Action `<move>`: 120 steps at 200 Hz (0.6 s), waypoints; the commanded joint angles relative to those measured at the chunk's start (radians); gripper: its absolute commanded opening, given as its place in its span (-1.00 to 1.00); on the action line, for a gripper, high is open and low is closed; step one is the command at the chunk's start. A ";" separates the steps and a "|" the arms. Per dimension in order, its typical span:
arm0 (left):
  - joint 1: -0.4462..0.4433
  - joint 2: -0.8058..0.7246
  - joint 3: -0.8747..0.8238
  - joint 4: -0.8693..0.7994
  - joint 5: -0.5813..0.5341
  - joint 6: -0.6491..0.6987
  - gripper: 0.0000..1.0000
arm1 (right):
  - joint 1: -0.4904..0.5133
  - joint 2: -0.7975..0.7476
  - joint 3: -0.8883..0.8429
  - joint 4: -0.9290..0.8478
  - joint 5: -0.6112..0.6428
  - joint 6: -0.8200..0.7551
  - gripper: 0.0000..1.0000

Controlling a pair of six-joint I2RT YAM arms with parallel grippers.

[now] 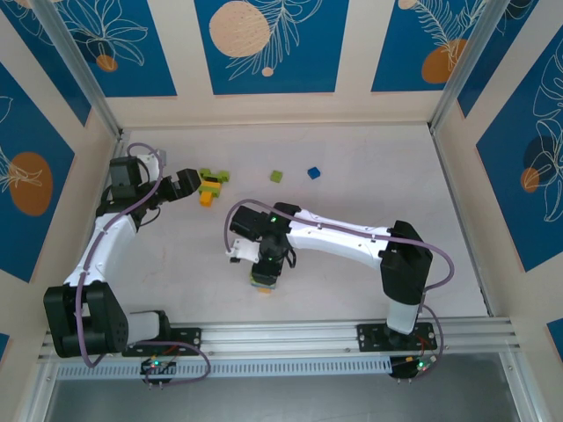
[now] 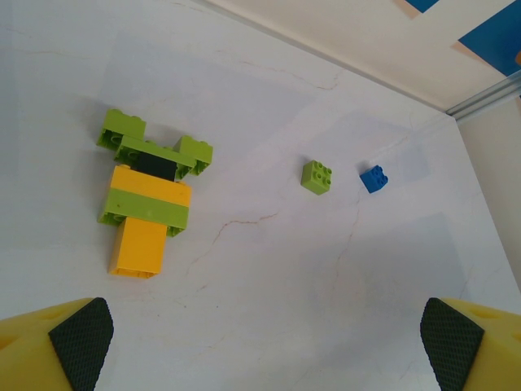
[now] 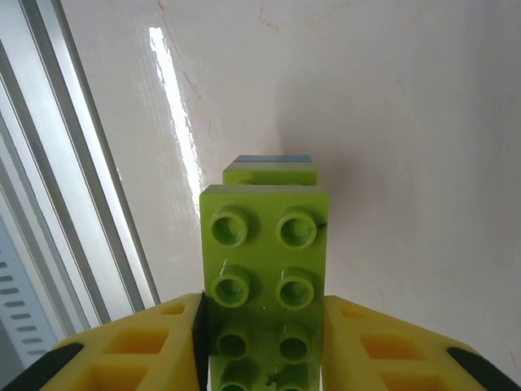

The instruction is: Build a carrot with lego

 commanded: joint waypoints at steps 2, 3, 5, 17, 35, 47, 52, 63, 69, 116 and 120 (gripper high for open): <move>0.010 -0.018 0.021 0.005 0.020 0.000 0.99 | 0.014 0.003 0.013 -0.031 -0.013 -0.035 -0.20; 0.009 -0.017 0.021 0.005 0.020 0.000 0.99 | 0.014 0.002 0.013 -0.031 -0.012 -0.035 -0.20; 0.010 -0.018 0.022 0.004 0.020 0.000 0.99 | 0.015 0.001 0.013 -0.031 -0.011 -0.036 -0.19; 0.009 -0.017 0.021 0.004 0.019 0.001 0.99 | 0.015 -0.003 0.013 -0.032 -0.005 -0.039 -0.14; 0.009 -0.017 0.022 0.004 0.021 -0.001 0.99 | 0.016 -0.007 0.010 -0.032 0.000 -0.040 -0.08; 0.010 -0.017 0.022 0.004 0.021 -0.001 0.99 | 0.016 -0.010 0.010 -0.031 0.000 -0.039 -0.01; 0.010 -0.018 0.022 0.005 0.020 -0.001 0.99 | 0.018 -0.012 0.010 -0.031 0.000 -0.039 0.01; 0.009 -0.018 0.022 0.003 0.020 0.000 0.99 | 0.020 -0.014 0.010 -0.030 0.001 -0.039 0.06; 0.010 -0.018 0.023 0.002 0.020 0.000 0.99 | 0.020 -0.014 0.012 -0.030 0.005 -0.039 0.09; 0.009 -0.018 0.022 0.003 0.021 0.000 0.99 | 0.022 -0.075 0.030 -0.012 0.004 -0.036 0.25; 0.010 -0.018 0.022 0.004 0.021 0.000 0.99 | 0.022 -0.084 0.034 -0.012 0.006 -0.033 0.27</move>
